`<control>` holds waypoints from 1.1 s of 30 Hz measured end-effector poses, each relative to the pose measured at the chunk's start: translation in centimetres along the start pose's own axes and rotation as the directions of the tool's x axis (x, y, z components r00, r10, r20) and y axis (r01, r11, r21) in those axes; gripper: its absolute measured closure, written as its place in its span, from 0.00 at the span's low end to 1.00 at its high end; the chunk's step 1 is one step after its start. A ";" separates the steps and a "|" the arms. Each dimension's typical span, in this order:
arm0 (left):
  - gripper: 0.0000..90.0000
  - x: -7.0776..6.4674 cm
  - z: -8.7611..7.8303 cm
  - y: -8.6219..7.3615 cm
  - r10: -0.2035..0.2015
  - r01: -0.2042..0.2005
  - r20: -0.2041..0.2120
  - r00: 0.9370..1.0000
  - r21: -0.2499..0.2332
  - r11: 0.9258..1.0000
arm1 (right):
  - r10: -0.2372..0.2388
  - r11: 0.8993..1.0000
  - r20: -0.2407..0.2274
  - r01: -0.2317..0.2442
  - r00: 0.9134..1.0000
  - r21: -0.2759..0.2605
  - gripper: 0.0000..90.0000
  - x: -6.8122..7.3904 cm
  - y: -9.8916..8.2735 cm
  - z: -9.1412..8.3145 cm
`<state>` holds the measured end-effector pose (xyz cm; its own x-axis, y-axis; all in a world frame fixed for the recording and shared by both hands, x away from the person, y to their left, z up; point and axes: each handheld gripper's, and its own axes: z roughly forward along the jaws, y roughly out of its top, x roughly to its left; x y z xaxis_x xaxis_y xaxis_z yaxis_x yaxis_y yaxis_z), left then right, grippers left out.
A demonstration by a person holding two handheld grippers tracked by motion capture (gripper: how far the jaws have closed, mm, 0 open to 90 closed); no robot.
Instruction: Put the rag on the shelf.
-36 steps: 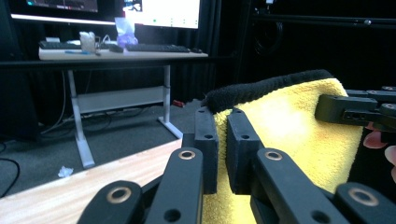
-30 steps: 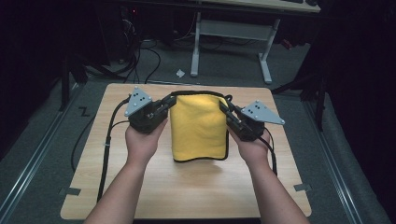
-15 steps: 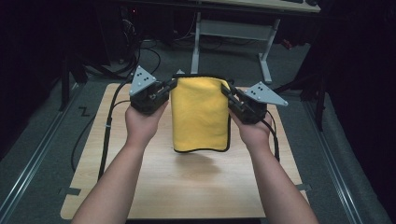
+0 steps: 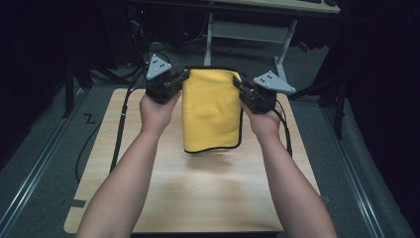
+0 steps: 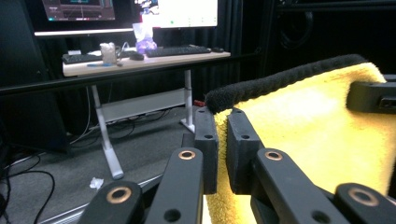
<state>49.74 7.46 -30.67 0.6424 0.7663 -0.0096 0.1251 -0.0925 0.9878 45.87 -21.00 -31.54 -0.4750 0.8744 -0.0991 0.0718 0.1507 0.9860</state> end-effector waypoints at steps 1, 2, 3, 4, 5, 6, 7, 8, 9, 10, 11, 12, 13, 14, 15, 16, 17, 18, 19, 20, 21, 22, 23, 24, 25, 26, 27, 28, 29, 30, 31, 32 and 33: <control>0.93 0.2 0.4 0.0 0.004 -0.004 0.000 1.000 0.012 1.000 | 0.007 1.000 0.000 -0.007 1.000 0.010 0.91 -0.1 -0.1 0.3; 0.93 0.3 0.6 -0.1 0.009 -0.009 -0.001 1.000 0.010 1.000 | 0.000 1.000 0.004 0.000 1.000 0.018 0.91 -0.5 -0.3 0.7; 0.93 0.5 0.9 -0.1 0.014 -0.014 -0.003 1.000 0.010 1.000 | 0.001 1.000 0.004 -0.001 1.000 0.020 0.91 -0.6 -0.4 0.9; 0.93 0.6 1.2 -0.2 0.014 -0.014 -0.006 1.000 0.016 1.000 | 0.000 1.000 0.004 0.000 1.000 0.024 0.91 -0.9 -0.5 1.2; 0.93 0.8 1.5 -0.4 0.018 -0.018 -0.009 1.000 0.027 0.999 | -0.002 1.000 0.002 0.002 1.000 0.020 0.91 -1.1 -0.6 1.5; 0.93 1.0 1.8 -0.5 0.025 -0.024 -0.012 1.000 0.037 0.999 | -0.005 1.000 0.003 0.005 1.000 0.030 0.91 -1.3 -0.8 1.9; 0.93 1.2 2.2 -0.8 0.021 -0.020 -0.011 1.000 0.043 0.999 | -0.011 0.999 0.001 0.011 1.000 0.038 0.91 -1.4 -0.9 2.2; 0.93 1.5 2.4 -0.9 0.007 -0.007 -0.006 1.000 0.050 0.999 | -0.009 0.999 0.000 0.009 1.000 0.044 0.90 -1.6 -1.1 2.5; 0.92 1.8 2.8 -1.3 -0.015 0.015 -0.004 1.000 0.064 0.998 | -0.006 0.999 -0.002 0.006 1.000 0.045 0.91 -1.7 -1.2 2.7; 0.92 2.1 3.0 -1.6 -0.026 0.026 -0.002 1.000 0.078 0.997 | -0.002 0.999 -0.005 0.003 1.000 0.050 0.90 -2.0 -1.5 3.0; 0.92 2.2 3.2 -1.8 -0.027 0.027 -0.002 1.000 0.085 0.996 | -0.008 0.998 -0.009 0.009 1.000 0.054 0.90 -2.1 -1.6 3.3; 0.92 2.2 3.5 -2.2 -0.019 0.020 -0.005 1.000 0.095 0.995 | -0.013 0.998 -0.010 0.014 1.000 0.059 0.90 -2.2 -1.8 3.4; 0.93 2.3 3.6 -2.5 -0.017 0.017 -0.006 1.000 0.102 0.995 | -0.020 0.997 -0.012 0.021 1.000 0.068 0.90 -2.3 -2.0 3.6; 0.93 2.3 3.8 -2.8 -0.013 0.013 -0.006 1.000 0.108 0.994 | -0.027 0.997 -0.013 0.028 1.000 0.073 0.90 -2.4 -2.2 3.8; 0.93 2.3 4.0 -3.1 -0.008 0.009 -0.007 1.000 0.124 0.992 | -0.036 0.996 -0.012 0.037 0.999 0.080 0.90 -2.4 -2.4 3.9; 0.93 2.4 4.3 -3.5 -0.005 0.006 -0.007 1.000 0.141 0.990 | -0.035 0.995 -0.015 0.037 0.999 0.089 0.90 -2.5 -2.6 4.1; 0.93 2.5 4.4 -3.8 -0.006 0.006 -0.005 1.000 0.151 0.989 | -0.042 0.994 -0.017 0.043 0.999 0.100 0.91 -2.6 -2.9 4.3; 0.93 2.5 4.6 -4.1 -0.010 0.011 -0.006 1.000 0.160 0.987 | -0.046 0.993 -0.016 0.047 0.999 0.108 0.91 -2.7 -3.1 4.4; 0.93 2.6 4.8 -4.4 -0.014 0.015 -0.005 1.000 0.168 0.986 | -0.043 0.992 -0.018 0.044 0.999 0.122 0.91 -2.7 -3.4 4.6; 0.94 2.6 4.9 -4.8 -0.018 0.018 -0.004 1.000 0.179 0.984 | -0.043 0.990 -0.021 0.046 0.999 0.134 0.91 -2.8 -3.6 4.7; 0.94 2.6 5.1 -5.1 -0.016 0.017 -0.005 1.000 0.192 0.981 | -0.042 0.989 -0.019 0.044 0.999 0.144 0.91 -2.9 -4.0 4.9; 0.94 2.6 5.2 -5.3 -0.019 0.020 -0.005 1.000 0.199 0.980 | -0.043 0.987 -0.022 0.046 0.999 0.153 0.91 -2.9 -4.2 5.0; 0.94 2.6 5.3 -5.7 -0.026 0.026 -0.003 1.000 0.210 0.977 | -0.044 0.986 -0.023 0.047 0.999 0.162 0.91 -3.0 -4.4 5.1; 0.94 2.7 5.4 -6.0 -0.037 0.036 0.000 0.999 0.220 0.975 | -0.046 0.985 -0.024 0.049 0.999 0.168 0.91 -3.0 -4.6 5.1; 0.94 2.8 5.5 -6.2 -0.049 0.048 0.001 0.999 0.226 0.973 | -0.044 0.983 -0.024 0.047 0.999 0.177 0.91 -3.0 -4.9 5.2; 0.94 2.8 5.5 -6.5 -0.057 0.054 0.003 0.998 0.228 0.972 | -0.049 0.982 -0.023 0.052 0.999 0.182 0.91 -3.0 -5.1 5.3; 0.94 2.8 5.6 -6.7 -0.063 0.060 0.004 0.998 0.235 0.970 | -0.053 0.981 -0.022 0.056 0.998 0.185 0.91 -2.9 -5.3 5.3; 0.94 2.9 5.6 -7.0 -0.065 0.062 0.005 0.998 0.240 0.969 | -0.054 0.980 -0.021 0.057 0.998 0.190 0.91 -2.9 -5.5 5.4; 0.94 2.9 5.7 -7.1 -0.070 0.066 0.006 0.998 0.244 0.968 | -0.054 0.979 -0.022 0.057 0.998 0.197 0.91 -2.9 -5.7 5.4; 0.94 2.9 5.7 -7.3 -0.075 0.071 0.008 0.997 0.248 0.966 | -0.056 0.978 -0.024 0.060 0.998 0.198 0.91 -2.9 -5.8 5.5; 0.94 2.9 5.7 -7.5 -0.080 0.075 0.009 0.997 0.251 0.965 | -0.053 0.978 -0.023 0.056 0.998 0.202 0.91 -2.9 -6.0 5.5; 0.94 2.9 5.7 -7.7 -0.081 0.075 0.010 0.997 0.256 0.964 | -0.046 0.978 -0.026 0.050 0.999 0.205 0.91 -2.9 -6.2 5.5; 0.94 2.9 5.8 -7.8 -0.083 0.078 0.010 0.996 0.262 0.962 | -0.040 0.977 -0.029 0.045 0.999 0.210 0.91 -3.0 -6.4 5.6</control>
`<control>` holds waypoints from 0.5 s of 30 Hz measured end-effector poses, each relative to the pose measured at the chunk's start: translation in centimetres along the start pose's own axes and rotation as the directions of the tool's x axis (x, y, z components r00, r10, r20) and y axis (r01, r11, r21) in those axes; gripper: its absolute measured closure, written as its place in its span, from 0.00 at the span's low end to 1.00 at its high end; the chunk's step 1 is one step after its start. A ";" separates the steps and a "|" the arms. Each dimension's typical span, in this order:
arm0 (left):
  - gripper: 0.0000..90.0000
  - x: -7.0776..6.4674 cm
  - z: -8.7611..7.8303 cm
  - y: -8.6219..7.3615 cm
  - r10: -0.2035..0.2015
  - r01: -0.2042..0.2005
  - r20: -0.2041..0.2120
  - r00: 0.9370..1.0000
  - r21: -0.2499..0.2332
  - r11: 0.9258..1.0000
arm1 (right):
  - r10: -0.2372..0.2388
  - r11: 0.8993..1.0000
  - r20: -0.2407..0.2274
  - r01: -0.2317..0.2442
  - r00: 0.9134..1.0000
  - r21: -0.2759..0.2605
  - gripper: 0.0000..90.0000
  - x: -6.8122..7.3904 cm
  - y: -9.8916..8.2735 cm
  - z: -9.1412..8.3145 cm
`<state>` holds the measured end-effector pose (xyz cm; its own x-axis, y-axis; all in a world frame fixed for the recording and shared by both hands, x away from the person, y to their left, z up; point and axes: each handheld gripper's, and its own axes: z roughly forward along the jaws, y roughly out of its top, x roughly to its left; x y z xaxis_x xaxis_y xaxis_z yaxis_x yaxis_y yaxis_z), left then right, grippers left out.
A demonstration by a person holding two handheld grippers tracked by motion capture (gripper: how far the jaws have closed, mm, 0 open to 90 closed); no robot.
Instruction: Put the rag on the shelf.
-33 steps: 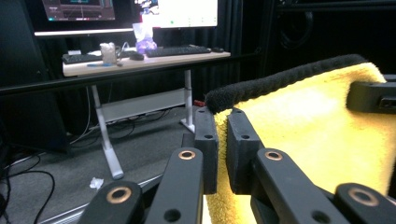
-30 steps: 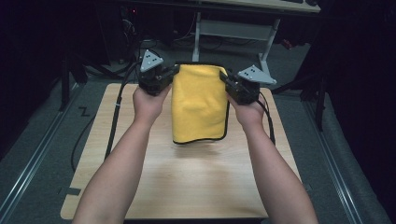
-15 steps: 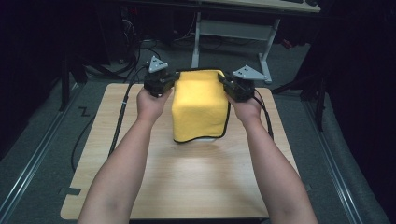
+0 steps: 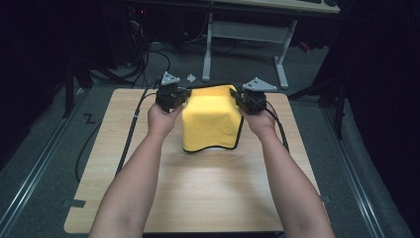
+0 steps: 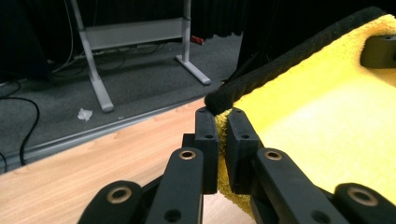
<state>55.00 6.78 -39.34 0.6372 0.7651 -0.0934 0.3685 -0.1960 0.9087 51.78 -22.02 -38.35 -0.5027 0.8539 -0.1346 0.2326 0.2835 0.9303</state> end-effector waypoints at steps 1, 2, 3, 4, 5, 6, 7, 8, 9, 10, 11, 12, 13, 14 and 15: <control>0.94 0.0 0.0 -0.2 -0.003 0.003 0.001 1.000 0.003 1.000 | 0.004 1.000 -0.003 -0.004 1.000 -0.001 0.91 0.0 -0.1 0.1; 0.94 0.1 0.0 -0.3 -0.006 0.006 0.004 1.000 0.003 1.000 | 0.005 1.000 -0.010 -0.005 1.000 -0.001 0.90 -0.1 -0.3 0.1; 0.94 0.2 0.0 -0.6 -0.011 0.011 0.007 1.000 0.007 1.000 | 0.007 1.000 -0.015 -0.007 1.000 0.001 0.90 -0.1 -0.4 0.2; 0.94 0.3 0.0 -0.7 -0.013 0.013 0.007 1.000 0.008 1.000 | 0.009 1.000 -0.022 -0.009 1.000 0.004 0.90 -0.1 -0.5 0.2; 0.94 0.3 0.0 -0.9 -0.014 0.014 0.009 1.000 0.011 1.000 | 0.013 1.000 -0.026 -0.013 1.000 0.009 0.90 -0.1 -0.6 0.3; 0.94 0.4 0.0 -1.1 -0.017 0.017 0.011 1.000 0.014 1.000 | 0.018 1.000 -0.029 -0.018 0.999 0.010 0.90 0.0 -0.7 0.4; 0.94 0.4 0.0 -1.3 -0.018 0.018 0.011 1.000 0.016 1.000 | 0.013 1.000 -0.032 -0.013 0.999 0.012 0.90 0.0 -0.7 0.4; 0.94 0.5 0.0 -1.4 -0.022 0.021 0.013 1.000 0.023 1.000 | 0.011 1.000 -0.033 -0.011 0.999 0.016 0.90 0.0 -0.8 0.5; 0.94 0.5 0.0 -1.7 -0.025 0.025 0.015 1.000 0.024 0.999 | 0.010 1.000 -0.034 -0.010 0.999 0.019 0.90 0.1 -0.8 0.6; 0.94 0.5 0.0 -1.8 -0.028 0.027 0.016 0.999 0.027 0.999 | 0.012 1.000 -0.036 -0.011 0.999 0.022 0.90 0.1 -0.9 0.6; 0.94 0.6 0.1 -2.0 -0.031 0.030 0.019 0.999 0.029 0.999 | 0.015 1.000 -0.040 -0.014 0.999 0.025 0.90 0.1 -1.0 0.7; 0.94 0.5 0.1 -2.1 -0.031 0.030 0.021 0.999 0.035 0.999 | 0.015 0.999 -0.042 -0.014 0.999 0.029 0.90 0.1 -1.1 0.7; 0.94 0.5 0.2 -2.3 -0.029 0.028 0.022 0.999 0.038 0.999 | 0.018 0.999 -0.043 -0.016 0.999 0.034 0.90 0.1 -1.3 0.8; 0.94 0.5 0.2 -2.5 -0.031 0.030 0.025 0.999 0.039 0.999 | 0.022 0.999 -0.046 -0.021 0.999 0.038 0.90 0.1 -1.4 0.9; 0.94 0.5 0.3 -2.6 -0.033 0.031 0.028 0.999 0.043 0.999 | 0.022 0.999 -0.047 -0.021 0.999 0.042 0.91 0.0 -1.6 0.9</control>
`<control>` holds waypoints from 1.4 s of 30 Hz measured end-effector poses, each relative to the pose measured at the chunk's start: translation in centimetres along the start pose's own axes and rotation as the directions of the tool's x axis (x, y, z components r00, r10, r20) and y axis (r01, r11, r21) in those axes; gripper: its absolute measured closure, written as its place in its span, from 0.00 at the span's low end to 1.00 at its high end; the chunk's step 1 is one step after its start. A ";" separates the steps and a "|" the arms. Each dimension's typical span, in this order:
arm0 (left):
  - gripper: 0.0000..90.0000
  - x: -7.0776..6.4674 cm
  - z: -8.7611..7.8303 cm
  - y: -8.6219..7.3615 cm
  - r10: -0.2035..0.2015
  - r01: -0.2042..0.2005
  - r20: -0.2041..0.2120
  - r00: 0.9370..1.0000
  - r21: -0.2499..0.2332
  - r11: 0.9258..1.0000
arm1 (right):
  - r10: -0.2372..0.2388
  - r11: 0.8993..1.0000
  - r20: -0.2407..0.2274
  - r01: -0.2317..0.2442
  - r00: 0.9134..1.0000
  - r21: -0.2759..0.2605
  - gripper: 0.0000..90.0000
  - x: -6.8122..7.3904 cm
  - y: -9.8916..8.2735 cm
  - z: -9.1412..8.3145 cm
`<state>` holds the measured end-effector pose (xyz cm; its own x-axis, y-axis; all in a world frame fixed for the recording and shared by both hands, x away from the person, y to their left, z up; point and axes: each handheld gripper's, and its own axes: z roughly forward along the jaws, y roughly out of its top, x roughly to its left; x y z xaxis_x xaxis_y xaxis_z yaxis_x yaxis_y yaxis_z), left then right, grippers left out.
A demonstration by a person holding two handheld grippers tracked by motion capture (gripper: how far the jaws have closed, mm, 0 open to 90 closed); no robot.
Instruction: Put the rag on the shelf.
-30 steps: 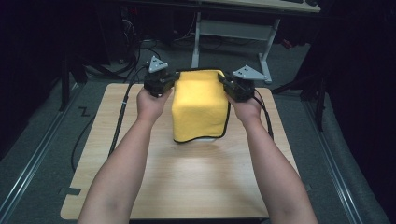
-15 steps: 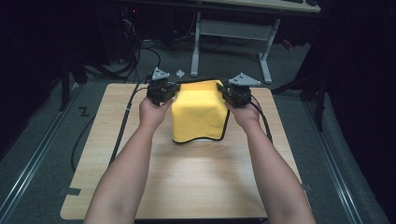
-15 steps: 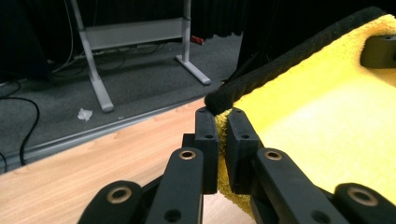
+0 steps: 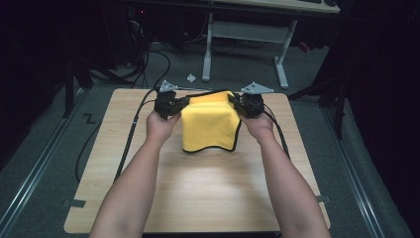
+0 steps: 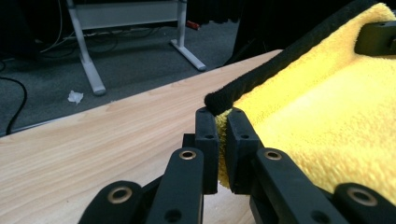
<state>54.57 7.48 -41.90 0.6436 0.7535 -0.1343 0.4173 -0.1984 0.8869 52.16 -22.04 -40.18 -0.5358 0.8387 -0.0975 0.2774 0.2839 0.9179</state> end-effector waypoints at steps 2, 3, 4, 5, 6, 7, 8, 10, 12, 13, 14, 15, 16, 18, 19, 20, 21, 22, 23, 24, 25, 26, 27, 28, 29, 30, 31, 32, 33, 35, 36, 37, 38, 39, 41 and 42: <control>0.94 0.1 0.2 -0.4 -0.005 0.005 0.004 1.000 0.013 1.000 | 0.013 1.000 -0.001 -0.013 1.000 0.010 0.91 0.0 -0.4 0.1; 0.94 0.1 0.3 -0.5 -0.006 0.006 0.006 1.000 0.017 1.000 | 0.015 1.000 -0.005 -0.015 1.000 0.013 0.91 0.0 -0.7 0.2; 0.94 0.1 0.3 -0.6 -0.006 0.006 0.011 1.000 0.019 1.000 | 0.022 1.000 -0.007 -0.021 1.000 0.015 0.91 0.0 -0.9 0.2; 0.94 0.1 0.4 -0.7 -0.008 0.008 0.013 1.000 0.022 1.000 | 0.029 1.000 -0.013 -0.029 0.999 0.011 0.91 -0.1 -1.1 0.3; 0.94 0.0 0.4 -0.8 -0.009 0.009 0.014 1.000 0.024 1.000 | 0.040 0.999 -0.019 -0.040 0.999 0.011 0.91 -0.2 -1.3 0.3; 0.94 0.0 0.4 -0.9 -0.008 0.007 0.013 1.000 0.028 1.000 | 0.053 0.999 -0.025 -0.053 0.998 0.013 0.91 -0.2 -1.5 0.3; 0.94 0.0 0.5 -1.0 -0.007 0.007 0.013 1.000 0.031 1.000 | 0.059 0.998 -0.029 -0.058 0.998 0.015 0.90 -0.3 -1.6 0.4; 0.94 0.1 0.4 -1.4 -0.014 0.013 0.017 1.000 0.029 0.999 | 0.075 0.997 -0.042 -0.074 0.996 0.020 0.90 -0.4 -2.1 0.5; 0.94 0.2 0.5 -1.7 -0.016 0.016 0.021 1.000 0.033 0.999 | 0.087 0.996 -0.053 -0.086 0.995 0.024 0.90 -0.4 -2.4 0.6; 0.94 0.2 0.5 -2.0 -0.020 0.019 0.022 1.000 0.033 0.999 | 0.090 0.996 -0.055 -0.089 0.994 0.023 0.90 -0.3 -2.5 0.7; 0.94 0.2 0.5 -2.2 -0.023 0.023 0.024 0.999 0.036 0.999 | 0.091 0.996 -0.056 -0.090 0.994 0.025 0.90 -0.3 -2.6 0.7; 0.94 0.2 0.6 -2.5 -0.025 0.024 0.027 0.999 0.037 0.999 | 0.094 0.995 -0.058 -0.092 0.994 0.026 0.90 -0.3 -2.7 0.8; 0.94 0.2 0.6 -2.7 -0.028 0.027 0.031 0.999 0.038 0.999 | 0.100 0.995 -0.059 -0.098 0.993 0.029 0.90 -0.3 -2.8 0.8; 0.94 0.2 0.6 -2.9 -0.029 0.028 0.039 0.999 0.042 0.999 | 0.105 0.994 -0.059 -0.104 0.993 0.030 0.89 -0.3 -3.1 0.9; 0.94 0.0 0.7 -3.0 -0.022 0.020 0.040 0.999 0.044 0.999 | 0.109 0.994 -0.060 -0.108 0.992 0.027 0.89 -0.4 -3.2 0.9; 0.94 0.0 0.7 -3.1 -0.019 0.017 0.041 0.999 0.048 0.999 | 0.120 0.992 -0.059 -0.119 0.991 0.031 0.89 -0.4 -3.4 0.9; 0.94 0.0 0.7 -3.2 -0.021 0.018 0.044 0.999 0.051 0.999 | 0.127 0.992 -0.060 -0.125 0.990 0.033 0.89 -0.4 -3.5 0.9; 0.94 0.0 0.8 -3.4 -0.025 0.022 0.049 0.998 0.055 0.998 | 0.131 0.991 -0.061 -0.129 0.990 0.037 0.89 -0.4 -3.7 1.0; 0.94 0.1 0.9 -3.5 -0.029 0.026 0.053 0.998 0.064 0.998 | 0.132 0.991 -0.061 -0.130 0.989 0.040 0.89 -0.4 -3.8 1.0; 0.94 0.1 0.9 -3.7 -0.029 0.026 0.054 0.998 0.066 0.998 | 0.137 0.990 -0.061 -0.135 0.989 0.047 0.88 -0.4 -4.0 1.1; 0.94 0.1 0.9 -3.9 -0.036 0.032 0.056 0.998 0.065 0.997 | 0.144 0.989 -0.063 -0.141 0.988 0.049 0.88 -0.4 -4.1 1.2; 0.94 0.1 0.9 -4.0 -0.039 0.035 0.060 0.997 0.065 0.997 | 0.152 0.988 -0.067 -0.148 0.986 0.050 0.86 -0.5 -4.2 1.2; 0.93 0.1 0.8 -4.1 -0.040 0.036 0.058 0.997 0.064 0.997 | 0.165 0.986 -0.068 -0.161 0.984 0.051 0.82 -0.6 -4.3 1.2; 0.92 0.1 0.7 -4.2 -0.043 0.039 0.059 0.997 0.067 0.997 | 0.182 0.982 -0.055 -0.179 0.982 0.058 0.78 -0.7 -4.3 1.2; 0.91 0.2 0.5 -4.3 -0.041 0.037 0.057 0.998 0.067 0.997 | 0.200 0.978 -0.042 -0.197 0.979 0.063 0.74 -1.0 -4.3 1.2; 0.90 0.3 0.4 -4.4 -0.043 0.039 0.057 0.997 0.068 0.997 | 0.211 0.976 -0.030 -0.209 0.977 0.060 0.70 -1.2 -4.3 1.1; 0.88 0.4 0.3 -4.4 -0.046 0.042 0.057 0.997 0.070 0.997 | 0.218 0.975 -0.026 -0.217 0.976 0.057 0.68 -1.4 -4.3 1.0; 0.87 0.5 0.2 -4.4 -0.050 0.046 0.054 0.997 0.074 0.996 | 0.222 0.974 -0.024 -0.221 0.975 0.056 0.68 -1.6 -4.3 0.9; 0.87 0.5 0.1 -4.4 -0.047 0.043 0.048 0.998 0.076 0.996 | 0.215 0.975 -0.019 -0.214 0.976 0.055 0.67 -1.6 -4.2 0.8; 0.86 0.5 -0.1 -4.3 -0.037 0.034 0.027 0.999 0.084 0.996 | 0.194 0.979 0.019 -0.195 0.981 0.052 0.67 -1.6 -4.0 0.6; 0.85 0.6 -0.2 -4.3 -0.032 0.030 0.016 0.999 0.091 0.995 | 0.191 0.980 0.026 -0.192 0.981 0.050 0.66 -1.7 -3.9 0.4; 0.83 0.7 -0.2 -4.4 -0.034 0.032 0.013 0.999 0.096 0.995 | 0.194 0.980 0.027 -0.195 0.981 0.045 0.66 -1.8 -3.9 0.3; 0.80 0.8 -0.4 -4.4 -0.039 0.038 0.010 0.999 0.096 0.995 | 0.191 0.980 0.037 -0.193 0.981 0.043 0.65 -1.9 -3.8 0.2; 0.77 0.8 -0.6 -4.5 -0.047 0.046 0.004 0.999 0.087 0.995 | 0.189 0.980 0.048 -0.192 0.981 0.046 0.64 -2.1 -3.8 0.0; 0.74 1.2 -1.1 -4.7 -0.063 0.063 -0.012 0.998 0.083 0.995 | 0.191 0.980 0.051 -0.194 0.980 0.051 0.64 -2.3 -3.8 -0.2; 0.72 1.3 -1.3 -4.8 -0.068 0.070 -0.018 0.997 0.083 0.994 | 0.187 0.980 0.061 -0.190 0.980 0.051 0.63 -2.3 -3.7 -0.4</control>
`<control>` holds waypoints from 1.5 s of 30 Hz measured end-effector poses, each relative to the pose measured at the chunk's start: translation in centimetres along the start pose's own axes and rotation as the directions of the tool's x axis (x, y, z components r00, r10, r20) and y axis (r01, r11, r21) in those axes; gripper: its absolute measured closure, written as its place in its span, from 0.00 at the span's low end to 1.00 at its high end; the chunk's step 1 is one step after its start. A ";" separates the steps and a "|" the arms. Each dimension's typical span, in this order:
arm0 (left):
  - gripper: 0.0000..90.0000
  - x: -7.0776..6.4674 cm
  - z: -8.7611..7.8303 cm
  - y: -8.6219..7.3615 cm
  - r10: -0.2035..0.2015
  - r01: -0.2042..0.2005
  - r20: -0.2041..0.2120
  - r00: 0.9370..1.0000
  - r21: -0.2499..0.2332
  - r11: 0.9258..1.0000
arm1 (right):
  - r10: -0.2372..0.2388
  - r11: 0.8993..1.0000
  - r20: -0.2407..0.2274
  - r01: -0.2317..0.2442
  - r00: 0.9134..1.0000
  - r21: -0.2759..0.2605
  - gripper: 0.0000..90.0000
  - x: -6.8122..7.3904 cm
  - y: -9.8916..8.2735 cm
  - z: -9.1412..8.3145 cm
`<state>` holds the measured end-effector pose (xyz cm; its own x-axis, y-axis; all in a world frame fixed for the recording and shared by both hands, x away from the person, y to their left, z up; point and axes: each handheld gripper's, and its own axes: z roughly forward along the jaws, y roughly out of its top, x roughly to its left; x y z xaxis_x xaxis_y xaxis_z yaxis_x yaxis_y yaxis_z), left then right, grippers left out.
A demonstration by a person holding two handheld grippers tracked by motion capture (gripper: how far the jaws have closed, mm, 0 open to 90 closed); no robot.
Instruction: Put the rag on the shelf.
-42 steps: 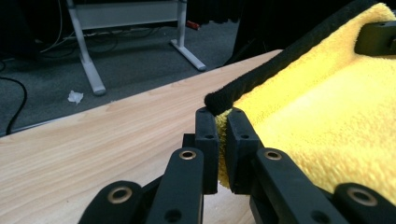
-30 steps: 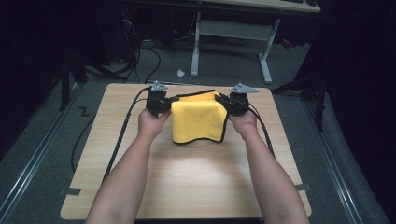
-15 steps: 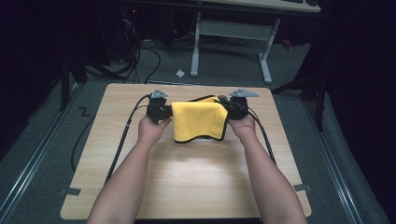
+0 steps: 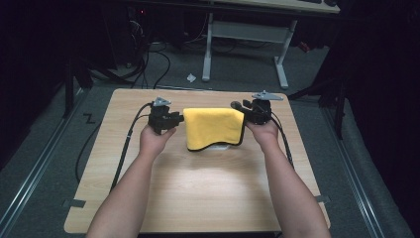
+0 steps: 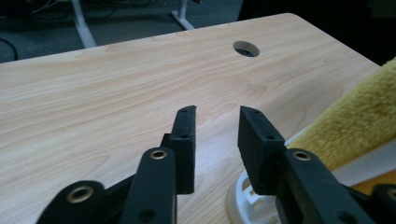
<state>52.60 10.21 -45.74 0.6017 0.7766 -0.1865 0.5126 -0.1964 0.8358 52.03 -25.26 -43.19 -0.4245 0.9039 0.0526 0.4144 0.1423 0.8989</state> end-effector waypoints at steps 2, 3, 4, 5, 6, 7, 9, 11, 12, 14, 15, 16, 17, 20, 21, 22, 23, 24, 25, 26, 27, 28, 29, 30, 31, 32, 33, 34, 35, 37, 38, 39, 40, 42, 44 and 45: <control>0.70 0.2 -0.4 0.1 -0.004 0.003 -0.011 1.000 -0.002 1.000 | -0.005 1.000 0.013 0.005 1.000 -0.003 0.62 -0.1 0.1 -0.4; 0.70 0.3 -0.7 0.1 -0.001 0.001 -0.023 1.000 -0.008 1.000 | -0.009 1.000 0.019 0.009 1.000 -0.008 0.61 -0.1 0.2 -0.6; 0.69 0.4 -1.0 0.2 -0.001 0.000 -0.029 1.000 -0.016 1.000 | -0.012 1.000 0.022 0.012 1.000 -0.013 0.61 -0.2 0.3 -0.8; 0.68 0.5 -1.2 0.2 -0.001 0.000 -0.037 0.999 -0.025 1.000 | -0.014 1.000 0.027 0.015 1.000 -0.020 0.61 -0.3 0.4 -1.0; 0.66 0.6 -1.4 0.3 0.000 -0.002 -0.045 0.999 -0.029 1.000 | -0.014 1.000 0.029 0.015 0.999 -0.024 0.60 -0.3 0.5 -1.2; 0.66 0.7 -1.4 0.3 0.001 -0.003 -0.049 0.999 -0.030 1.000 | -0.015 0.999 0.035 0.016 0.999 -0.028 0.59 -0.4 0.6 -1.3; 0.64 0.7 -1.6 0.3 0.003 -0.005 -0.060 0.998 -0.033 0.999 | -0.025 0.999 0.039 0.026 0.999 -0.033 0.59 -0.5 0.7 -1.5; 0.63 0.8 -1.7 0.4 -0.001 -0.001 -0.067 0.998 -0.038 0.999 | -0.025 0.999 0.046 0.027 0.999 -0.034 0.58 -0.5 0.7 -1.7; 0.62 0.8 -1.8 0.5 -0.008 0.005 -0.066 0.998 -0.043 0.999 | -0.022 0.999 0.046 0.023 0.999 -0.035 0.58 -0.6 0.8 -1.8; 0.61 0.7 -2.1 0.6 -0.003 -0.001 -0.071 0.997 -0.049 0.999 | -0.024 0.999 0.049 0.025 0.999 -0.035 0.58 -0.5 0.7 -2.1; 0.60 0.6 -2.2 0.6 0.001 -0.005 -0.074 0.997 -0.052 0.999 | -0.027 0.999 0.054 0.028 0.998 -0.033 0.57 -0.5 0.7 -2.3; 0.60 0.5 -2.4 0.7 0.003 -0.008 -0.074 0.997 -0.058 0.998 | -0.031 0.999 0.055 0.033 0.998 -0.033 0.57 -0.5 0.6 -2.4; 0.60 0.5 -2.6 0.7 0.008 -0.012 -0.075 0.997 -0.060 0.998 | -0.035 0.999 0.062 0.037 0.997 -0.037 0.57 -0.5 0.6 -2.6; 0.58 0.2 -3.2 0.9 0.009 -0.015 -0.075 0.997 -0.076 0.997 | -0.027 0.999 0.070 0.030 0.997 -0.042 0.57 -0.7 0.4 -3.3; 0.58 0.1 -3.4 0.9 0.012 -0.018 -0.077 0.997 -0.079 0.997 | -0.022 0.999 0.070 0.025 0.997 -0.040 0.57 -0.8 0.3 -3.5; 0.57 0.0 -3.6 1.0 0.018 -0.025 -0.077 0.997 -0.083 0.996 | -0.027 0.998 0.079 0.031 0.997 -0.047 0.57 -0.8 0.2 -3.8; 0.57 -0.1 -3.9 1.1 0.020 -0.027 -0.077 0.997 -0.090 0.996 | -0.027 0.998 0.083 0.031 0.996 -0.050 0.57 -0.9 0.1 -4.1; 0.56 -0.2 -4.1 1.1 0.020 -0.027 -0.072 0.997 -0.092 0.995 | -0.024 0.998 0.085 0.028 0.996 -0.053 0.57 -0.9 0.0 -4.3; 0.56 -0.3 -4.4 1.2 0.022 -0.029 -0.067 0.997 -0.100 0.995 | -0.024 0.998 0.086 0.029 0.996 -0.057 0.56 -1.0 -0.1 -4.7; 0.56 -0.5 -4.7 1.1 0.024 -0.032 -0.068 0.997 -0.117 0.993 | -0.023 0.998 0.090 0.028 0.996 -0.061 0.56 -1.0 -0.2 -5.0; 0.55 -0.6 -5.0 1.0 0.027 -0.036 -0.071 0.997 -0.127 0.991 | -0.023 0.998 0.092 0.028 0.995 -0.061 0.55 -1.0 -0.2 -5.3; 0.55 -0.7 -5.3 0.9 0.025 -0.035 -0.073 0.997 -0.135 0.990 | -0.020 0.998 0.094 0.025 0.995 -0.052 0.55 -1.0 -0.3 -5.5; 0.55 -0.7 -5.5 0.7 0.022 -0.031 -0.073 0.997 -0.137 0.990 | -0.023 0.998 0.094 0.028 0.995 -0.049 0.54 -1.0 -0.3 -5.8; 0.55 -0.7 -5.8 0.5 0.019 -0.029 -0.071 0.997 -0.138 0.990 | -0.027 0.998 0.094 0.032 0.995 -0.046 0.54 -0.9 -0.3 -6.1; 0.55 -0.8 -6.0 0.3 0.016 -0.025 -0.070 0.997 -0.139 0.990 | -0.033 0.998 0.094 0.038 0.995 -0.050 0.54 -0.9 -0.3 -6.4; 0.55 -0.8 -6.3 0.0 0.016 -0.025 -0.068 0.998 -0.143 0.989 | -0.034 0.998 0.092 0.039 0.995 -0.052 0.54 -0.8 -0.3 -6.7; 0.55 -0.8 -6.6 -0.4 0.014 -0.024 -0.066 0.998 -0.148 0.989 | -0.038 0.997 0.093 0.044 0.995 -0.068 0.54 -0.7 -0.4 -7.1; 0.55 -0.8 -7.0 -0.8 0.013 -0.022 -0.066 0.998 -0.148 0.989 | -0.042 0.995 0.097 0.051 0.994 -0.082 0.54 -0.6 -0.5 -7.6; 0.55 -0.9 -7.3 -1.1 0.011 -0.021 -0.066 0.998 -0.148 0.989 | -0.041 0.995 0.093 0.049 0.995 -0.083 0.54 -0.5 -0.6 -8.0; 0.55 -0.9 -8.0 -1.9 0.007 -0.016 -0.062 0.998 -0.153 0.988 | -0.049 0.996 0.092 0.055 0.995 -0.069 0.52 -0.2 -0.8 -8.6; 0.54 -0.9 -8.3 -2.2 0.003 -0.012 -0.059 0.998 -0.157 0.988 | -0.058 0.996 0.097 0.065 0.994 -0.065 0.52 -0.1 -0.9 -8.9; 0.54 -0.9 -8.6 -2.6 -0.001 -0.007 -0.054 0.999 -0.158 0.987 | -0.066 0.995 0.096 0.072 0.993 -0.065 0.51 0.1 -1.0 -9.3; 0.54 -1.0 -8.8 -3.0 -0.004 -0.003 -0.050 0.999 -0.157 0.988 | -0.071 0.994 0.098 0.078 0.993 -0.077 0.51 0.3 -1.2 -9.6; 0.54 -1.2 -9.4 -3.7 -0.004 -0.004 -0.047 0.999 -0.159 0.987 | -0.075 0.994 0.105 0.082 0.992 -0.072 0.49 0.6 -1.6 -10.1; 0.54 -1.5 -9.9 -4.4 -0.005 -0.001 -0.037 0.999 -0.156 0.988 | -0.082 0.995 0.109 0.088 0.991 -0.051 0.47 1.0 -2.0 -10.5; 0.54 -1.6 -10.2 -4.8 -0.005 0.001 -0.031 1.000 -0.154 0.988 | -0.094 0.993 0.115 0.102 0.989 -0.059 0.46 1.2 -2.3 -10.8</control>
<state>42.89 15.99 -44.19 0.5796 0.7959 -0.1750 0.4127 -0.1016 0.9052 41.86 -28.83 -40.53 -0.3660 0.9269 -0.0829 0.3206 0.2092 0.9238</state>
